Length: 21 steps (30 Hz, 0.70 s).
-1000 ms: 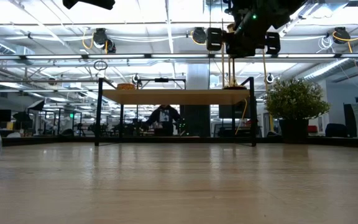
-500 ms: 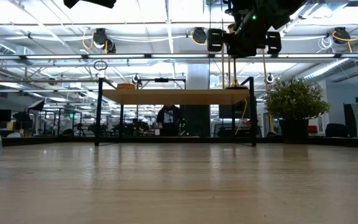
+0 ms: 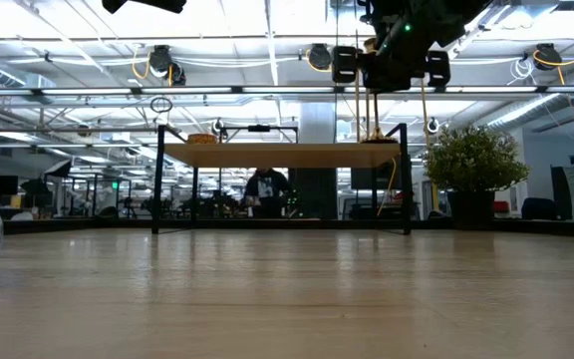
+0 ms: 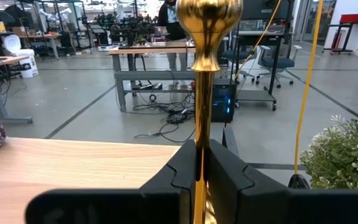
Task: Pick & Place candle stick holders
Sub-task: Put the gold candle holder on the shelf aligned with the other gold candle holder
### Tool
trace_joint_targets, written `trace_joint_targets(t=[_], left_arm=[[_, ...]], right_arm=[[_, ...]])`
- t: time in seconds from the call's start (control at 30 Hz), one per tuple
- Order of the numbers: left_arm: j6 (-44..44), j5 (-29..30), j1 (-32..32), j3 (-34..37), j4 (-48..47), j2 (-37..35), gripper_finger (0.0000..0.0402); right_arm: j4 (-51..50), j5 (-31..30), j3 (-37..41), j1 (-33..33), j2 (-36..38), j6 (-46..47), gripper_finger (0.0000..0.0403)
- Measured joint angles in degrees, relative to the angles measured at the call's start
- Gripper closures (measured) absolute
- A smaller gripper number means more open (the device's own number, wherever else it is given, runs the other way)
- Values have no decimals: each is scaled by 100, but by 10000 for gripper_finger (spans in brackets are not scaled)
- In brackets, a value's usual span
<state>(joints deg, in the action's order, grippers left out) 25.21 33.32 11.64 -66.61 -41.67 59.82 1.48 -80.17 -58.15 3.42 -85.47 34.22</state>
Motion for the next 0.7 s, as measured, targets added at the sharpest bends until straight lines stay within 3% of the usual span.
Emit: trace_joint_targets(t=[0.7], left_arm=[[17,-24,0,0,-2,1,321]], right_arm=[[35,68,2,-2,-4,6,353]])
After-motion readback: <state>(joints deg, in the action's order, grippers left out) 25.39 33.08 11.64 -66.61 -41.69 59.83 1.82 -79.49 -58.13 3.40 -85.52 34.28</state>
